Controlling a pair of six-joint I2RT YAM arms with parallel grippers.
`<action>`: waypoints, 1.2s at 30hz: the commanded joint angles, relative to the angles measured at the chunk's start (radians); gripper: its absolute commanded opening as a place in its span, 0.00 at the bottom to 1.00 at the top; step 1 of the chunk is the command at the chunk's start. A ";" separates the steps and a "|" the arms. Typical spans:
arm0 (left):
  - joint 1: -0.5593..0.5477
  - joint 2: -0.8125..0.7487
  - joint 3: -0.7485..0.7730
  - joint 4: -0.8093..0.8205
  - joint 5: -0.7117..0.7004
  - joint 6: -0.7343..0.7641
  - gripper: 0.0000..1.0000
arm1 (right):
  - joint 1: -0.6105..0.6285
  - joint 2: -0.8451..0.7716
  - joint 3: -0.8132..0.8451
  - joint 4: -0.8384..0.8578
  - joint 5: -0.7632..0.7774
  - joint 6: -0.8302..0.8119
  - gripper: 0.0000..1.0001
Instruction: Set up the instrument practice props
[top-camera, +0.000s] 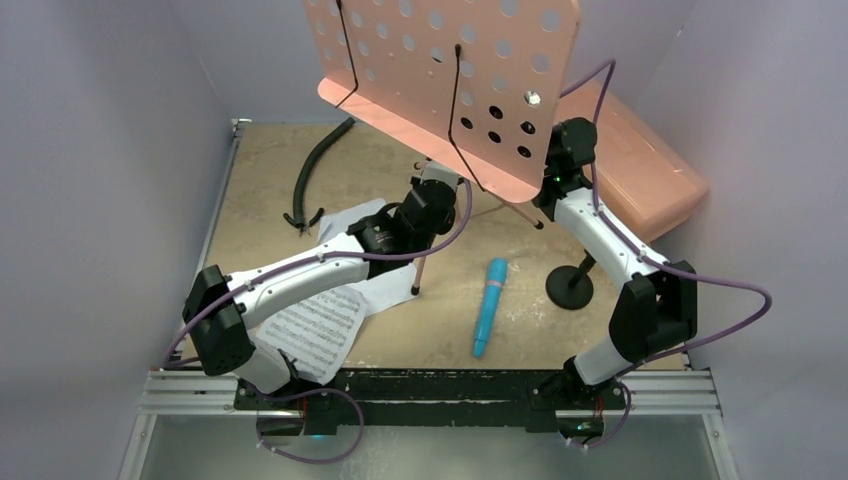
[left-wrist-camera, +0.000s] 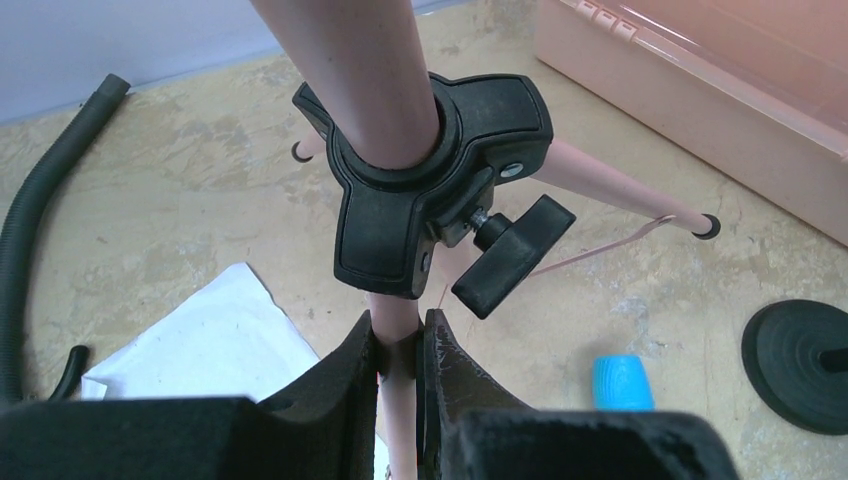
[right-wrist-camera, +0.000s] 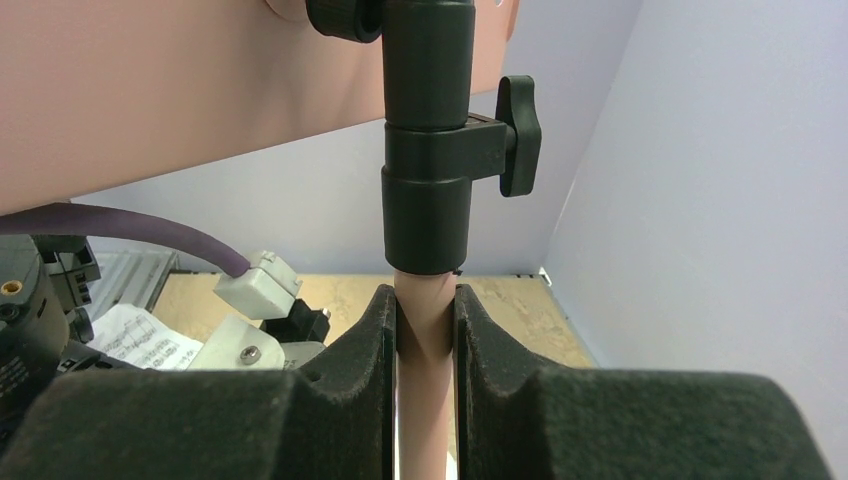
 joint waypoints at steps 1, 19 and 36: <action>-0.026 0.031 0.108 0.009 -0.089 -0.058 0.00 | -0.021 -0.054 0.038 0.243 0.086 0.011 0.00; -0.039 0.171 0.221 -0.078 -0.229 -0.111 0.00 | -0.025 0.021 0.019 0.256 0.088 0.045 0.00; -0.039 0.217 0.217 -0.145 -0.309 -0.115 0.00 | -0.026 0.006 -0.092 0.217 0.121 0.042 0.10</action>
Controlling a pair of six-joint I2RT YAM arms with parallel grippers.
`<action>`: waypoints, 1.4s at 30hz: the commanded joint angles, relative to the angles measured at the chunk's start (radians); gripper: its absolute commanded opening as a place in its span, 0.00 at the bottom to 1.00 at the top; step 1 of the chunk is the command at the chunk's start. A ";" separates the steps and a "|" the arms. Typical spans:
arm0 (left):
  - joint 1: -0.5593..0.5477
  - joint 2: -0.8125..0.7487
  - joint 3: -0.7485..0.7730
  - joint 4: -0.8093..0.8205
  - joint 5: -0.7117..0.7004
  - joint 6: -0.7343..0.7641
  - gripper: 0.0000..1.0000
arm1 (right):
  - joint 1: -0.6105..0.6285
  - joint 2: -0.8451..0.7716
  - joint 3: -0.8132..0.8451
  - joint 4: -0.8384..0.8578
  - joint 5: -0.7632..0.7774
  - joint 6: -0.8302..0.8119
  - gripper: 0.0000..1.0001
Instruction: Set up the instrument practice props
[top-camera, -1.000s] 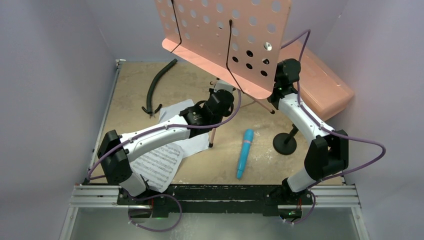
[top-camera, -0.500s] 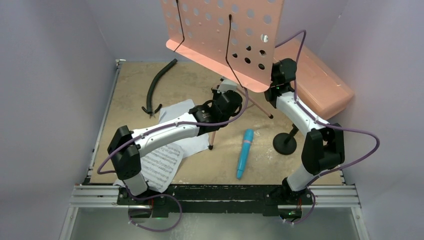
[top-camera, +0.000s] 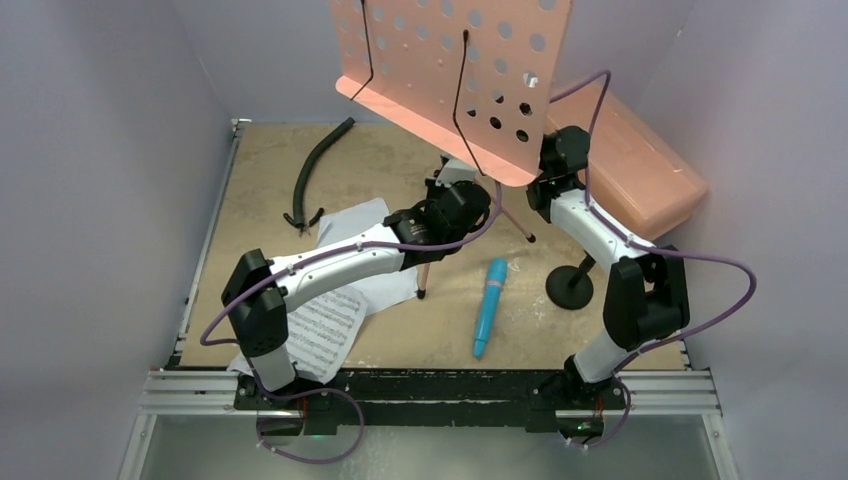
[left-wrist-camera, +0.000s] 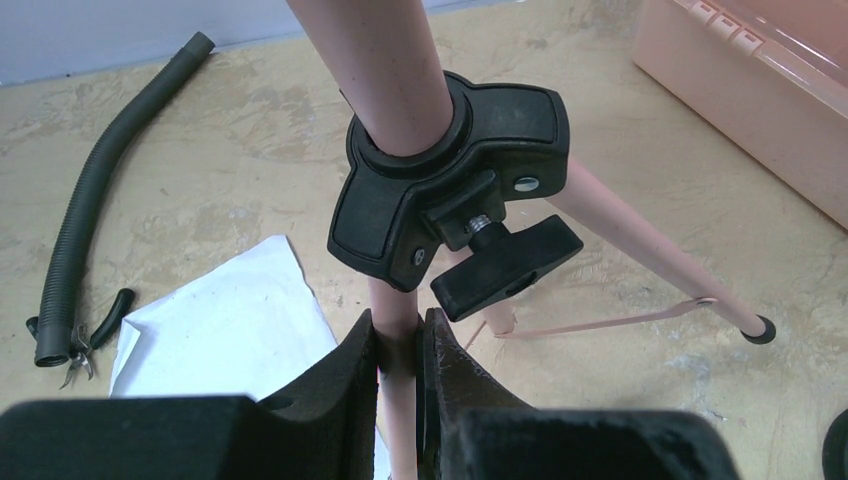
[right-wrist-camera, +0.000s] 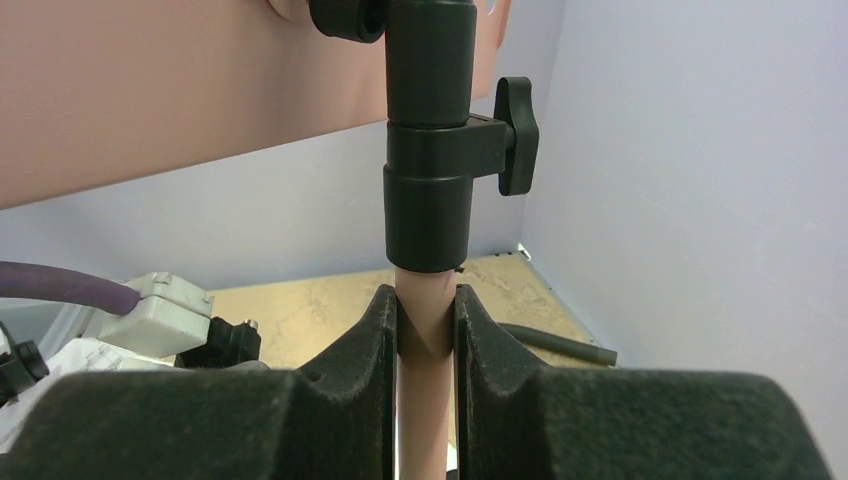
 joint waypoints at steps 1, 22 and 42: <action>-0.002 0.006 0.019 -0.002 -0.048 0.009 0.00 | 0.008 -0.079 -0.029 0.091 0.054 -0.027 0.13; -0.002 -0.093 -0.129 0.218 0.104 0.089 0.09 | 0.008 -0.287 -0.178 -0.216 0.151 -0.202 0.76; 0.047 -0.359 -0.481 0.530 0.376 0.130 0.63 | 0.006 -0.441 -0.273 -0.539 0.292 -0.276 0.98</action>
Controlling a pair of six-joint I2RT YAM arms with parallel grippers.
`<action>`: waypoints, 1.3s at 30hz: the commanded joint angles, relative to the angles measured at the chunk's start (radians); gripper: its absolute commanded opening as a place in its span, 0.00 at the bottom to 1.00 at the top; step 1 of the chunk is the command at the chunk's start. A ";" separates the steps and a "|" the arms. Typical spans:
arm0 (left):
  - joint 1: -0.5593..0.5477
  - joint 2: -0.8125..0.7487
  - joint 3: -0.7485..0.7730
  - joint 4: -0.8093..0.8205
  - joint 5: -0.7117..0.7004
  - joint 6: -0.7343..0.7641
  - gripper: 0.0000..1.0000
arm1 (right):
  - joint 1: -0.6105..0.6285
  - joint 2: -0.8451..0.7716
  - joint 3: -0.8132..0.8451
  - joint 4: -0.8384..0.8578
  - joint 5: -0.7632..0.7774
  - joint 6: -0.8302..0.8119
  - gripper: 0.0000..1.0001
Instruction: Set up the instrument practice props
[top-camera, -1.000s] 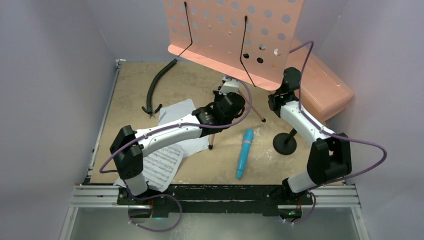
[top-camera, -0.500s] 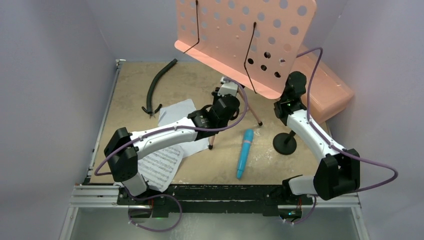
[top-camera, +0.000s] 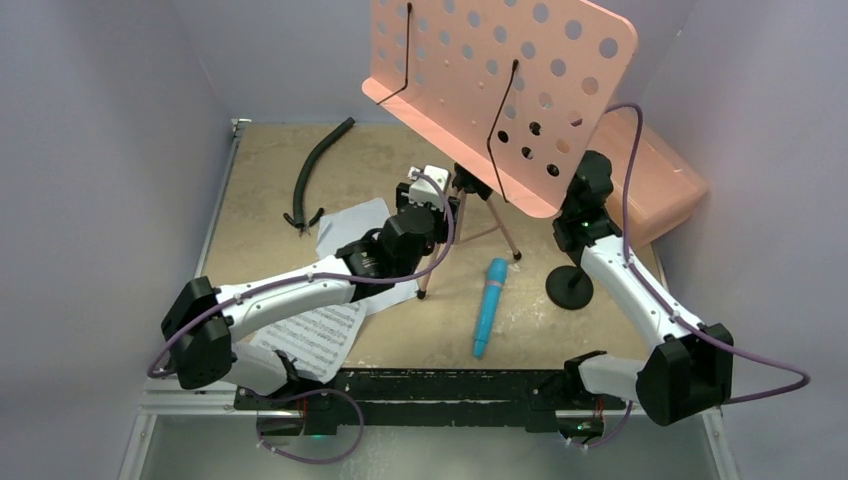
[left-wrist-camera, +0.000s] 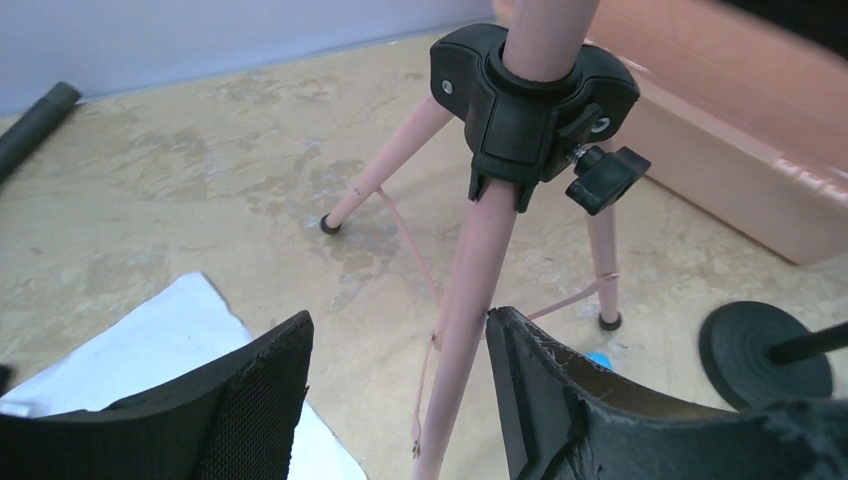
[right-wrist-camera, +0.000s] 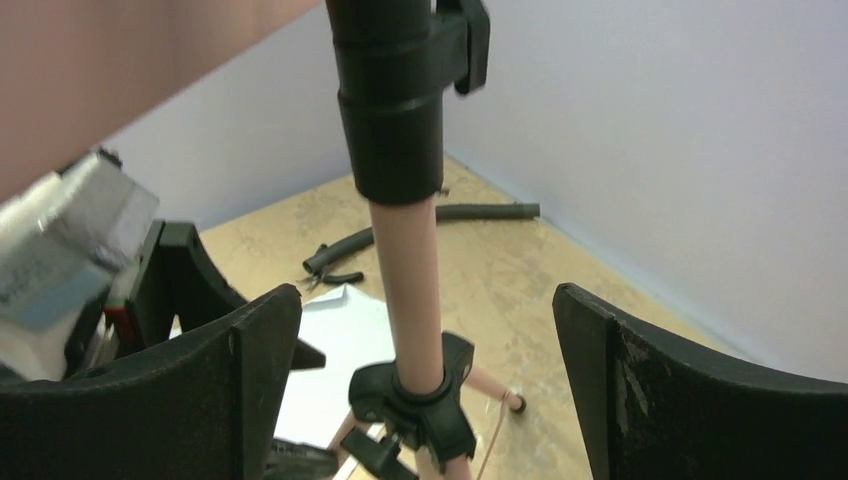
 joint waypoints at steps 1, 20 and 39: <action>0.048 -0.084 -0.079 0.140 0.163 0.008 0.63 | 0.007 -0.080 -0.043 -0.055 0.009 -0.026 0.98; 0.185 -0.074 -0.160 0.347 0.631 0.040 0.56 | 0.008 -0.147 -0.104 -0.331 0.095 -0.171 0.75; 0.186 0.015 -0.114 0.354 0.586 0.069 0.01 | 0.007 0.017 -0.018 -0.345 0.238 -0.232 0.38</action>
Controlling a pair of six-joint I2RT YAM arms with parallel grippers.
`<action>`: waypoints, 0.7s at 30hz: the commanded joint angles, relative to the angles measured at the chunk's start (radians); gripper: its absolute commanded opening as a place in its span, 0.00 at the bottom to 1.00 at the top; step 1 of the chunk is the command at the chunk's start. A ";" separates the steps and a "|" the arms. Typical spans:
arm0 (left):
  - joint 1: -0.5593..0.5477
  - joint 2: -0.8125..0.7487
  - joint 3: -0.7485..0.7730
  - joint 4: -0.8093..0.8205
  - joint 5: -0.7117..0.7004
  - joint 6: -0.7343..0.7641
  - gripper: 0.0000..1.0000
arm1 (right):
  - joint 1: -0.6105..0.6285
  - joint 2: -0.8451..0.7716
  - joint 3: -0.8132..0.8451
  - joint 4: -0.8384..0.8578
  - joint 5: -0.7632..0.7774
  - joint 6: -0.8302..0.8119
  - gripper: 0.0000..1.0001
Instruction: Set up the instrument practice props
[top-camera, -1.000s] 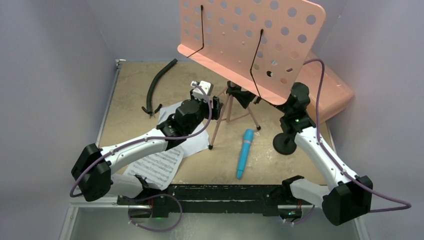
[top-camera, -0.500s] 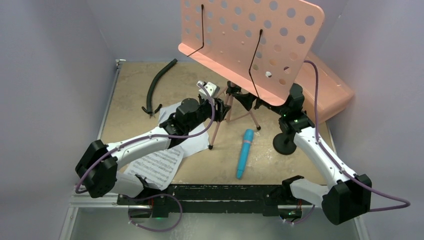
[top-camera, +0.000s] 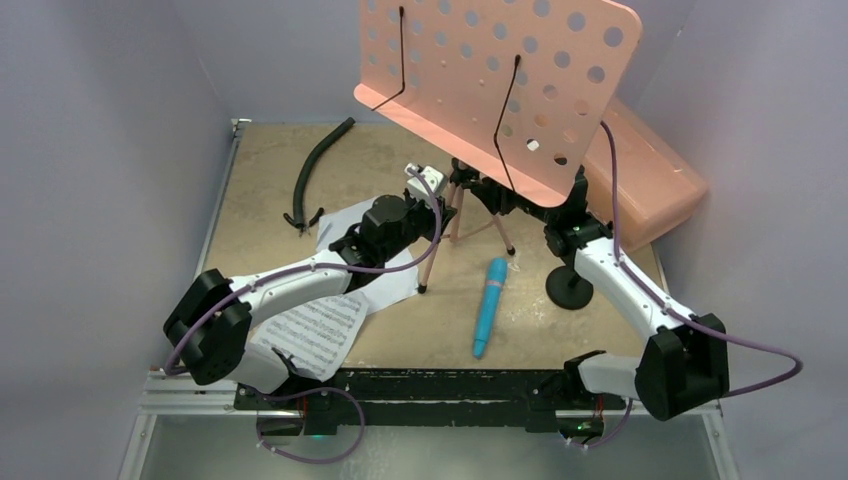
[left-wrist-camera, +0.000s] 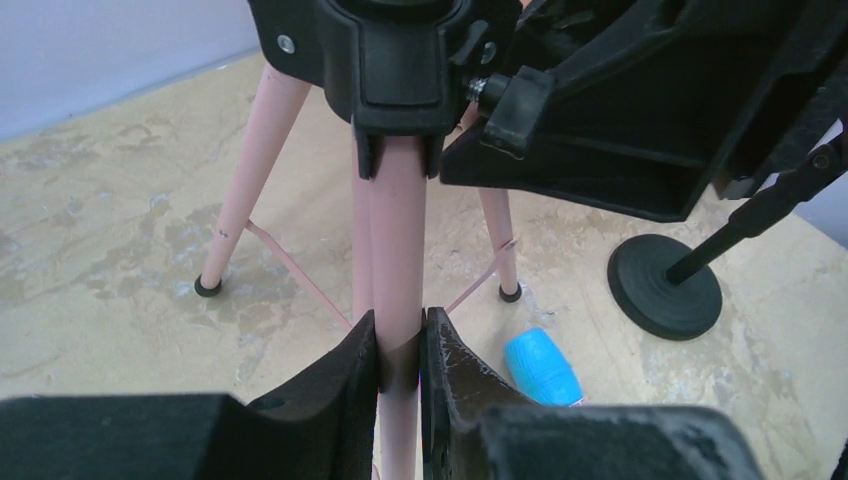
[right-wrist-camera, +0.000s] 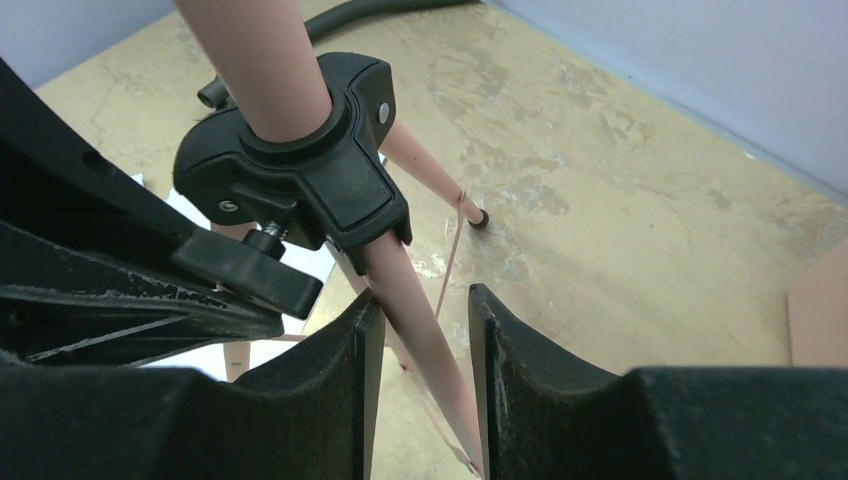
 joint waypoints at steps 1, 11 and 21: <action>0.001 0.000 0.056 0.033 -0.012 0.013 0.00 | -0.001 0.026 0.077 0.003 0.069 -0.034 0.38; -0.008 -0.010 0.081 -0.025 -0.136 -0.035 0.00 | -0.002 0.144 0.141 0.043 0.131 -0.059 0.36; -0.053 0.045 0.138 -0.127 -0.298 -0.080 0.00 | -0.003 0.278 0.240 0.108 0.117 -0.048 0.36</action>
